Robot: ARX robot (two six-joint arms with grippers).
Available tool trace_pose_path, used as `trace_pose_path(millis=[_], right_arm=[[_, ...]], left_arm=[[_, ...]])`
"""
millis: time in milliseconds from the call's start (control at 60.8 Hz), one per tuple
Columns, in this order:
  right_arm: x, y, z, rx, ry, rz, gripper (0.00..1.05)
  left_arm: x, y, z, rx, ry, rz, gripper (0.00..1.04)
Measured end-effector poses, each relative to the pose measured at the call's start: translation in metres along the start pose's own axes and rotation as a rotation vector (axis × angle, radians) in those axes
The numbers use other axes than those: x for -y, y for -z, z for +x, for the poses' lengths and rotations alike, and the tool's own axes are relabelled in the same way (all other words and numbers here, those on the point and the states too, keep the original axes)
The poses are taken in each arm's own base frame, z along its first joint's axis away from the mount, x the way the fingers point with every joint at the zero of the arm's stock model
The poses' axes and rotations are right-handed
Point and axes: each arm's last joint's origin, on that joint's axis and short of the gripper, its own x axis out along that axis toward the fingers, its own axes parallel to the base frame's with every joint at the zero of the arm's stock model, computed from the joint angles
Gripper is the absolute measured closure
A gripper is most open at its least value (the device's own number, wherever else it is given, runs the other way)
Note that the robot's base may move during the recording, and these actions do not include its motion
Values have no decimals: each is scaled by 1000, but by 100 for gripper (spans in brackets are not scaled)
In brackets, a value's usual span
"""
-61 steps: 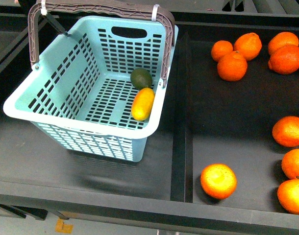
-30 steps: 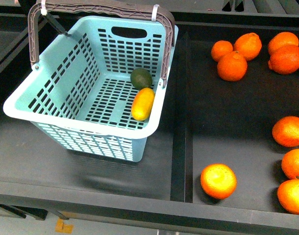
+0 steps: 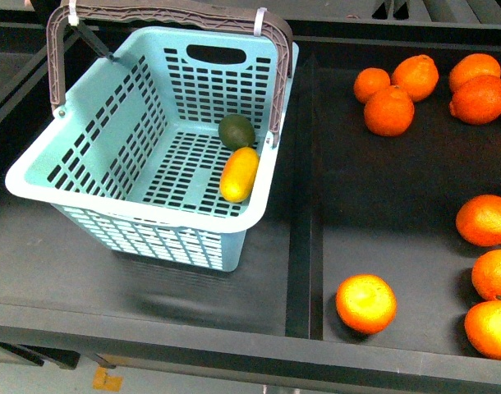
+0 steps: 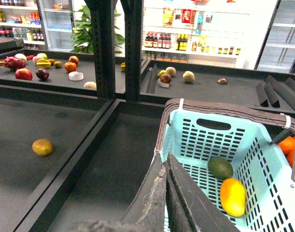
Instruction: Pick mango and avocado into basket
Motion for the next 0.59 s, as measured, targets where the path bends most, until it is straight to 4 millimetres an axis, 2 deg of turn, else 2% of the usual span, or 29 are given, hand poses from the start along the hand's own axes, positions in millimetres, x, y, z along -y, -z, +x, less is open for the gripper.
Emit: trace_pose_path(millis=[165,593], right_arm=[[0,0,0,0,0,0,9],[0,0,0,0,0,0,9]], left_arm=[[0,3,-11,-6,0,0,103],[0,3,-11,-4,0,0,103]])
